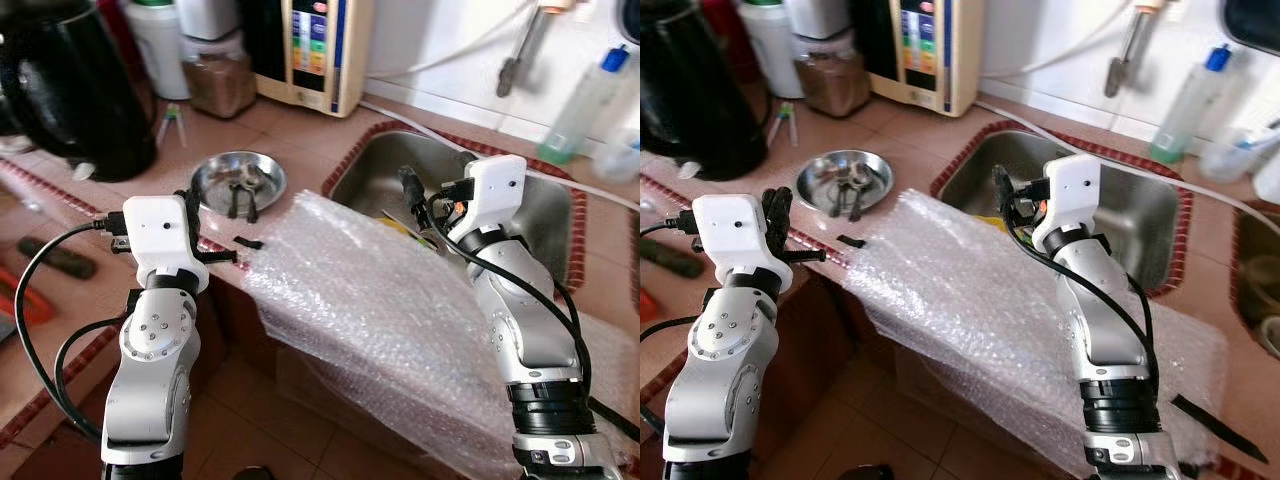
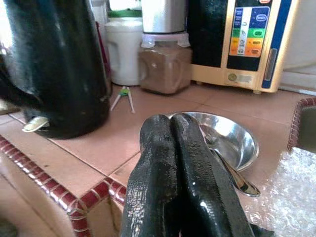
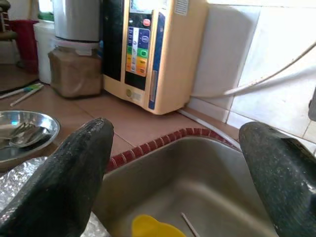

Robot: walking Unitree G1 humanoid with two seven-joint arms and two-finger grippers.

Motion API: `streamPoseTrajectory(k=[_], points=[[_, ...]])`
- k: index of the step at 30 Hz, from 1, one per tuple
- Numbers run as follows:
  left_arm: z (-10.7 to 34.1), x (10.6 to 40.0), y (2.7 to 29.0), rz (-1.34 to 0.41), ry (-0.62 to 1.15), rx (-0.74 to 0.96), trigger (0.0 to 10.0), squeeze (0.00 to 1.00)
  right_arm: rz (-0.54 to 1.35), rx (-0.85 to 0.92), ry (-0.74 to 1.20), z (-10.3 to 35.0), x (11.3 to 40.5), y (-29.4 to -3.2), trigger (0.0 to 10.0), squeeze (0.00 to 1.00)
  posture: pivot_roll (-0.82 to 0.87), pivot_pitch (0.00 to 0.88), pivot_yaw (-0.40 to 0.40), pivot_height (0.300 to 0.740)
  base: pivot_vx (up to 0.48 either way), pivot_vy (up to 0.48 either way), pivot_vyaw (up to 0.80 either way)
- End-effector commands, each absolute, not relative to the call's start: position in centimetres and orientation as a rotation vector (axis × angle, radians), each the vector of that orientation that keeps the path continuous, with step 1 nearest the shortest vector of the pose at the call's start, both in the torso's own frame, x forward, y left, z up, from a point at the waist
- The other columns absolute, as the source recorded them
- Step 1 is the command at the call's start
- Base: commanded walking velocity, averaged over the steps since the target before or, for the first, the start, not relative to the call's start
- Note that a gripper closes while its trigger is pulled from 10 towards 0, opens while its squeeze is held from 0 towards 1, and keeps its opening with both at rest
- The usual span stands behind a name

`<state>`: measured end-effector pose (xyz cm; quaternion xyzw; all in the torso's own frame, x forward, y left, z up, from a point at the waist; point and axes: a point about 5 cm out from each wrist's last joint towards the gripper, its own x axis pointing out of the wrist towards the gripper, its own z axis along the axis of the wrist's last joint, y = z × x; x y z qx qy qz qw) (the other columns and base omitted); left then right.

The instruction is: Kitchen organization

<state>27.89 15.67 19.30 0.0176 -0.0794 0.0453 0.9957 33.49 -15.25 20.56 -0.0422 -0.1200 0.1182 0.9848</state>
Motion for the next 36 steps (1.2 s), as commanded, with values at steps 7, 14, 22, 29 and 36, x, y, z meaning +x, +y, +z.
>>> streamPoseTrajectory(k=[7,14,22,29,36], points=[[19.81,28.08,15.41,0.056,-0.173,-0.004,10.0,0.0,0.236,-0.092,-0.265,21.03,33.46,-15.53,10.0,0.0,-0.03,0.08,-0.001,0.74,0.0,0.0,0.0],[19.61,27.99,15.31,0.053,-0.162,-0.007,10.0,0.0,0.237,-0.096,-0.266,20.98,33.43,-15.48,10.0,0.0,-0.03,0.084,0.0,0.74,0.0,0.0,0.7],[19.62,27.99,15.0,0.02,-0.166,-0.034,10.0,0.0,0.235,-0.091,-0.259,20.8,33.37,-15.54,10.0,0.0,-0.03,0.085,0.001,0.74,0.251,0.0,0.0],[19.58,28.04,14.82,0.009,-0.164,-0.041,10.0,0.0,0.24,-0.094,-0.257,20.79,33.44,-15.48,10.0,0.0,-0.03,0.084,-0.001,0.74,0.421,0.0,0.0],[19.46,27.98,14.67,0.001,-0.16,-0.046,10.0,0.0,0.244,-0.096,-0.255,20.7,33.43,-15.45,10.0,0.0,-0.03,0.086,-0.001,0.74,0.437,0.0,0.0]])
